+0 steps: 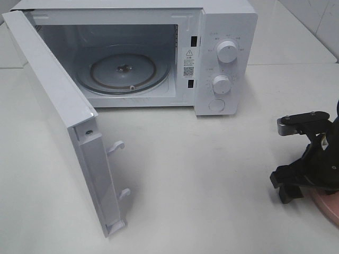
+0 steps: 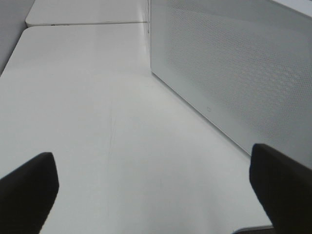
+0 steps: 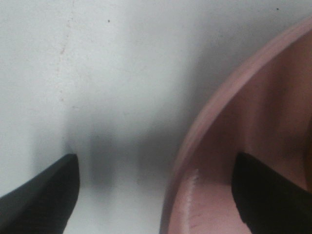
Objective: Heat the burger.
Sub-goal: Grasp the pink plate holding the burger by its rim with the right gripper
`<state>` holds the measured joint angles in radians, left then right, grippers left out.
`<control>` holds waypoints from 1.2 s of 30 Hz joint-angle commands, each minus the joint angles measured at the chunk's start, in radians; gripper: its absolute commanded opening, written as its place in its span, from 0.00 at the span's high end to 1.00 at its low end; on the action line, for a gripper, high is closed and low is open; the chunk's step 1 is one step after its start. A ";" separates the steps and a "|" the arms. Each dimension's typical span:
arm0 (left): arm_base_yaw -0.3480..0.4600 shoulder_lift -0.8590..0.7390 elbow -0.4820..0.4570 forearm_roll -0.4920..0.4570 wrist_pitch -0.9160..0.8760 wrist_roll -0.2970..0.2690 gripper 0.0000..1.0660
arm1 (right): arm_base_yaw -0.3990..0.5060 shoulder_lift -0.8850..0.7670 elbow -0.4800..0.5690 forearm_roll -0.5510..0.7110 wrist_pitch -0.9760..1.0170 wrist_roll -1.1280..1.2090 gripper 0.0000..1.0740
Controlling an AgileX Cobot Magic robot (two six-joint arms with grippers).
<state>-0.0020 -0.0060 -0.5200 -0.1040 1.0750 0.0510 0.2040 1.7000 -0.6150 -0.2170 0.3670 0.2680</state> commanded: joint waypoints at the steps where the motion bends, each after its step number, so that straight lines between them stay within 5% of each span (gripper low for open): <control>1: 0.001 -0.016 0.004 -0.006 -0.009 -0.001 0.06 | -0.006 0.027 0.009 -0.007 -0.004 0.020 0.36; 5: 0.001 -0.016 0.004 -0.006 -0.009 -0.001 0.06 | -0.006 0.027 0.009 -0.021 -0.004 0.048 0.50; 7: 0.001 -0.016 0.004 -0.006 -0.009 -0.001 0.06 | -0.006 0.027 0.009 -0.065 0.020 0.103 0.74; 10: 0.001 -0.016 0.004 -0.006 -0.009 -0.001 0.06 | -0.006 0.027 0.009 -0.077 0.029 0.116 0.81; 12: 0.001 -0.016 0.004 -0.006 -0.009 -0.001 0.06 | -0.006 0.027 0.009 -0.092 0.058 0.133 1.00; 36: 0.001 -0.016 0.004 -0.006 -0.009 -0.001 0.06 | 0.056 -0.032 0.009 -0.225 0.197 0.288 1.00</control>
<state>-0.0020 -0.0060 -0.5200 -0.1040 1.0750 0.0510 0.2360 1.6730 -0.6150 -0.4310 0.5270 0.5080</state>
